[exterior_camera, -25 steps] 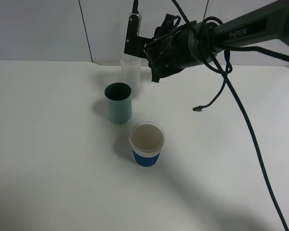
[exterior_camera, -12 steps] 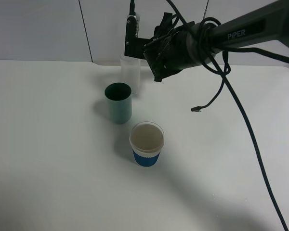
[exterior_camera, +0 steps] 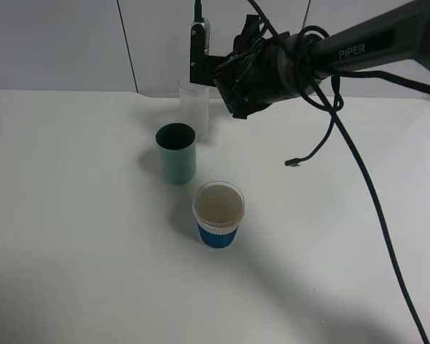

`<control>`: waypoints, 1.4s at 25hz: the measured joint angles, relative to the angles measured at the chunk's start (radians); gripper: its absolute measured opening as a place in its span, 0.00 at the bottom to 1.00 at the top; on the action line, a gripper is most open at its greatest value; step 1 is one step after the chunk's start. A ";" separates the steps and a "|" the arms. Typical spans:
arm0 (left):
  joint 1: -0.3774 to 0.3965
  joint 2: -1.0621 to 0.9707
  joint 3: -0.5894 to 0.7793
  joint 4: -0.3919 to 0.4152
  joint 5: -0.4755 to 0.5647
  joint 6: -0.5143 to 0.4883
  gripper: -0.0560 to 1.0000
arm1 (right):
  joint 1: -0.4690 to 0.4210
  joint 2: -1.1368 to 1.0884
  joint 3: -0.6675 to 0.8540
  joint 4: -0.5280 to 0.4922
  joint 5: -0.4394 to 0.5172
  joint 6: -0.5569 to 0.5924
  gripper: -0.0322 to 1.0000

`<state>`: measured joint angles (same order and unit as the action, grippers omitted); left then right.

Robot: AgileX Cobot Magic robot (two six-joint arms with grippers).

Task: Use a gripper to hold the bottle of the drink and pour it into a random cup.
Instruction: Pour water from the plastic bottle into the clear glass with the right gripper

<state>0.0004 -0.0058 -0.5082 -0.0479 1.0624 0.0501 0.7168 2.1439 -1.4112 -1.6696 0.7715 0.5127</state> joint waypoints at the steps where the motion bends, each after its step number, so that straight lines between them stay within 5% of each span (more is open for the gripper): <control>1: 0.000 0.000 0.000 0.000 0.000 0.000 0.99 | 0.000 0.000 0.000 0.000 0.001 0.000 0.57; 35: 0.000 0.000 0.000 0.000 0.000 0.000 0.99 | 0.000 0.000 0.000 0.000 0.099 -0.135 0.57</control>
<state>0.0004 -0.0058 -0.5082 -0.0479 1.0624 0.0501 0.7168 2.1439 -1.4112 -1.6696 0.8707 0.3782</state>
